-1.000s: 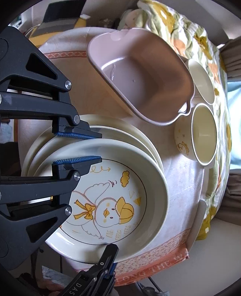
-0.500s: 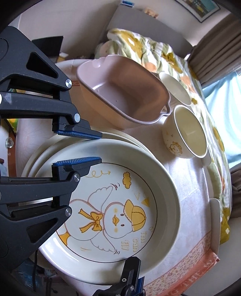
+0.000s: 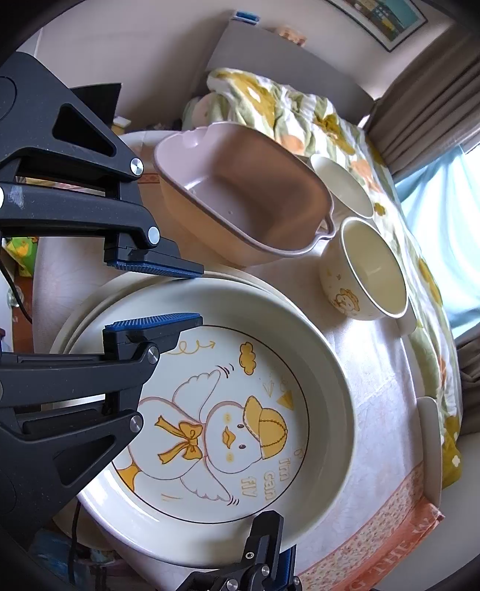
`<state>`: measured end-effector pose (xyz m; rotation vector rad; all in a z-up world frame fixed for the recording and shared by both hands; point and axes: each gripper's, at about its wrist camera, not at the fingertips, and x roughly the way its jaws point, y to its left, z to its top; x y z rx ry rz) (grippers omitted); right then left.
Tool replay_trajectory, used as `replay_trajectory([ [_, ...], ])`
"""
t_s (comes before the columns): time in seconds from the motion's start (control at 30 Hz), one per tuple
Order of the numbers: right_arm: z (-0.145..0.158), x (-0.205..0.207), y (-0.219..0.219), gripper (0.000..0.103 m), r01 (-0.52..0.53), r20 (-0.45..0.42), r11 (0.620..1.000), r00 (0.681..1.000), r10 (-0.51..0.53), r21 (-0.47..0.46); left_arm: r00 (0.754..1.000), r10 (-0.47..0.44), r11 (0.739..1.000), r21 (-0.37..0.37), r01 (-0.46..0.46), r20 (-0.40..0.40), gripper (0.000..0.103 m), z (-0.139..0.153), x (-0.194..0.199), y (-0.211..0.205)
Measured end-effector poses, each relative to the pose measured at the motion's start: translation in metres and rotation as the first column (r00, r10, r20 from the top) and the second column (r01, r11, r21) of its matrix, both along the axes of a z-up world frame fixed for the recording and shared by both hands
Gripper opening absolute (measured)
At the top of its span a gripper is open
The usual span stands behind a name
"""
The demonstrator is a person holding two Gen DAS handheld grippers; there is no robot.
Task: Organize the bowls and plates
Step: 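Lower the duck plate onto the plate stack and open both grippers, then move both grippers to the pink basin and close them on its rim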
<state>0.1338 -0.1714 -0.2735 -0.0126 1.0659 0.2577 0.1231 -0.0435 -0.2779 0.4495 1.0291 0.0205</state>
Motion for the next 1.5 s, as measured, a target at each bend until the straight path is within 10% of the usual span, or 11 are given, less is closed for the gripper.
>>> replay_trajectory([
  [0.53, 0.013, -0.004, -0.004, 0.013, 0.007, 0.024, 1.0, 1.0, -0.007, 0.008, 0.998, 0.057, 0.994, -0.097, -0.055, 0.014, 0.018, 0.024, -0.003, 0.012],
  [0.57, 0.017, -0.004, -0.005, 0.013, 0.008, 0.023, 1.0, 1.0, -0.008, 0.02, 0.998, 0.066, 0.991, -0.117, -0.062, 0.026, 0.028, 0.033, -0.005, 0.015],
  [0.67, 0.031, 0.001, -0.01, 0.013, 0.005, 0.007, 0.999, 1.0, -0.005, 0.039, 0.99, 0.12, 0.975, -0.197, -0.104, 0.069, 0.103, 0.063, -0.01, 0.031],
  [0.7, 0.037, 0.003, -0.012, 0.015, 0.0, 0.007, 0.999, 1.0, -0.001, 0.049, 0.985, 0.138, 0.969, -0.222, -0.112, 0.103, 0.103, 0.075, -0.014, 0.037],
  [0.77, 0.049, 0.007, -0.014, 0.046, -0.026, 0.013, 0.997, 1.0, 0.025, 0.071, 0.977, 0.17, 0.955, -0.265, -0.132, 0.127, 0.103, 0.093, -0.02, 0.049],
  [0.8, 0.055, 0.01, -0.014, 0.085, -0.044, 0.016, 0.996, 0.999, 0.043, 0.08, 0.973, 0.195, 0.948, -0.28, -0.154, 0.125, 0.103, 0.099, -0.022, 0.057],
  [0.83, 0.06, 0.012, -0.013, 0.103, -0.06, 0.027, 0.995, 0.998, 0.058, 0.085, 0.967, 0.224, 0.937, -0.3, -0.18, 0.121, 0.103, 0.104, -0.023, 0.066],
  [1.2, 0.098, 0.065, 0.052, 0.103, -0.266, 0.081, 0.96, 0.962, 0.259, 0.091, 0.88, 0.475, 0.721, -0.585, -0.373, 0.024, 0.102, 0.098, -0.016, 0.175],
  [1.5, 0.023, 0.128, 0.138, 0.096, -0.34, -0.128, 0.926, 0.924, 0.361, 0.164, 0.862, 0.482, 0.622, -0.633, -0.461, -0.154, 0.087, 0.028, 0.032, 0.208],
])
